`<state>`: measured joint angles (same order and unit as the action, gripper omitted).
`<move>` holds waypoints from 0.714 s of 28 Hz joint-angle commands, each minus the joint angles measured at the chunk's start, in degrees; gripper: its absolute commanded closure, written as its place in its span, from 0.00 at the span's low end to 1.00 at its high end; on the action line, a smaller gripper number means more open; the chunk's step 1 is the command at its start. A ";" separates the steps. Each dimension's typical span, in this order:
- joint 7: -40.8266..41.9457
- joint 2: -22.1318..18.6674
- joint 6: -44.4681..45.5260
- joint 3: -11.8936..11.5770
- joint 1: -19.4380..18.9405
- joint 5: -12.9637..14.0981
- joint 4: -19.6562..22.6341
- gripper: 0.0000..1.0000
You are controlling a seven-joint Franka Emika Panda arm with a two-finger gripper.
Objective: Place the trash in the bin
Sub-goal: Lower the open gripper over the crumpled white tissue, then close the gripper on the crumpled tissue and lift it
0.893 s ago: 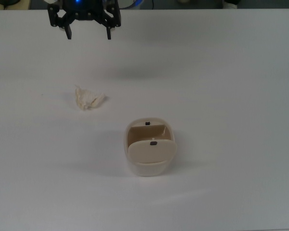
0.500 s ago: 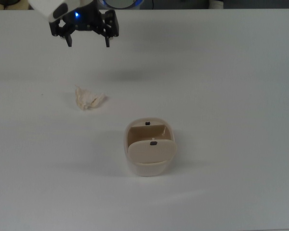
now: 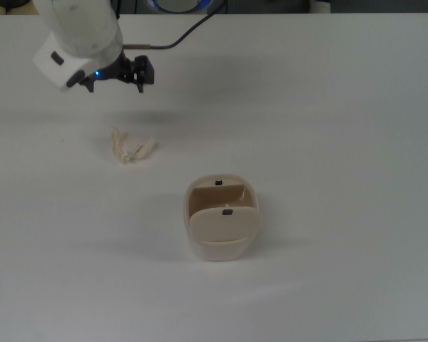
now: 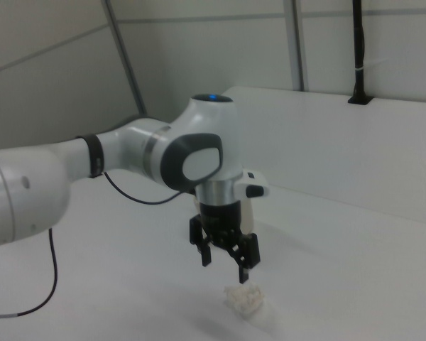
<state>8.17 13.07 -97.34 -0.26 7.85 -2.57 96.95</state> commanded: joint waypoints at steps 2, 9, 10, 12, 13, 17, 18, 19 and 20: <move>1.68 2.31 -5.30 -0.18 0.41 -1.47 1.22 0.04; 1.68 4.42 -12.51 -0.18 1.20 -1.91 4.83 0.04; 1.68 4.68 -14.35 -0.18 1.12 -2.00 5.61 0.11; 1.68 5.29 -16.02 -0.18 1.03 -2.00 6.41 0.19; 1.68 5.73 -16.73 -0.18 0.85 -2.00 6.67 0.21; 1.68 7.75 -19.20 -0.09 0.41 -2.09 6.76 0.48; 1.68 7.85 -19.29 -0.09 0.41 -2.26 6.76 0.56; 1.68 7.85 -19.29 -0.09 0.41 -2.44 6.76 0.63; 1.68 7.85 -19.46 -0.09 0.41 -2.61 6.76 0.71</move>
<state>8.75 20.70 -114.74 -0.13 8.69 -3.86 102.87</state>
